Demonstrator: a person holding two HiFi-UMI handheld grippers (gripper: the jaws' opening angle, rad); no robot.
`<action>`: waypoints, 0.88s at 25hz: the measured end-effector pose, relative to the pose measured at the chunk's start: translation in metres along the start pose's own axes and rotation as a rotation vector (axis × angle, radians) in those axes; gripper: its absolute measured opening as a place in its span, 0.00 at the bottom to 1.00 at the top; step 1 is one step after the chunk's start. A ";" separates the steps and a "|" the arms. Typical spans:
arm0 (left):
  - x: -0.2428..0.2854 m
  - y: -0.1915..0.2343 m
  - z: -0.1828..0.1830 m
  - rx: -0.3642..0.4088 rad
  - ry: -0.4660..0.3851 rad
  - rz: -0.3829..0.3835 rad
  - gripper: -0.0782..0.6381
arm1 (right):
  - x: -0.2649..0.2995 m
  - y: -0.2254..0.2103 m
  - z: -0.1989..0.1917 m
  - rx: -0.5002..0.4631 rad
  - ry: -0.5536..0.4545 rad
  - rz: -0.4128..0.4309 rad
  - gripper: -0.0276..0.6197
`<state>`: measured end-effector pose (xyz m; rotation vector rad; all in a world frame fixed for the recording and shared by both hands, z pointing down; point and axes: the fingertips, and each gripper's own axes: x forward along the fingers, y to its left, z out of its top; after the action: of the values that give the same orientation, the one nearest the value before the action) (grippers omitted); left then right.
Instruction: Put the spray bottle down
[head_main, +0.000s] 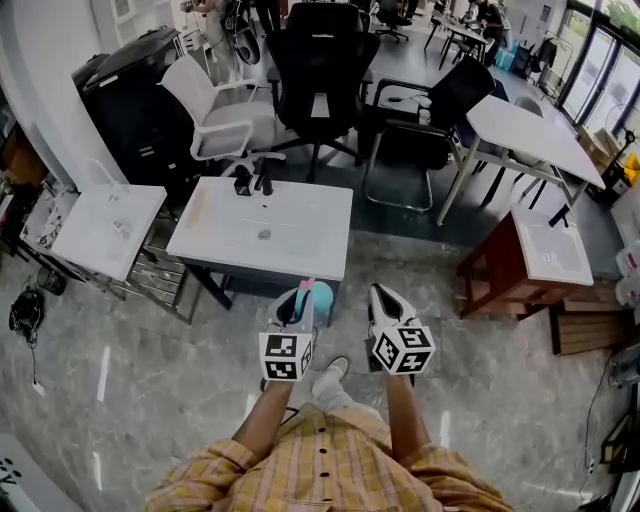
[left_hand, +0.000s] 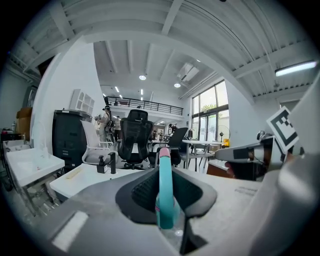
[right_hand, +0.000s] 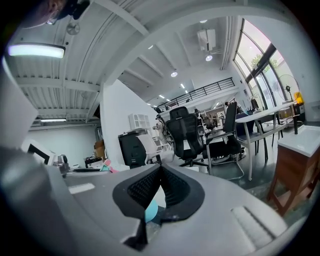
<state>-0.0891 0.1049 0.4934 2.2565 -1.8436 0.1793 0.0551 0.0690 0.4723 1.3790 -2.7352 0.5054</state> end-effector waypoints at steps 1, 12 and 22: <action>0.010 0.005 0.003 -0.001 0.006 -0.001 0.21 | 0.011 -0.004 0.004 0.002 0.004 0.000 0.04; 0.134 0.046 0.030 0.009 0.044 -0.015 0.21 | 0.120 -0.062 0.033 0.015 0.037 -0.014 0.04; 0.204 0.062 0.024 0.008 0.092 -0.013 0.21 | 0.172 -0.107 0.030 0.040 0.073 -0.031 0.04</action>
<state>-0.1092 -0.1064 0.5240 2.2253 -1.7847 0.2839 0.0387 -0.1331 0.5029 1.3803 -2.6564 0.5996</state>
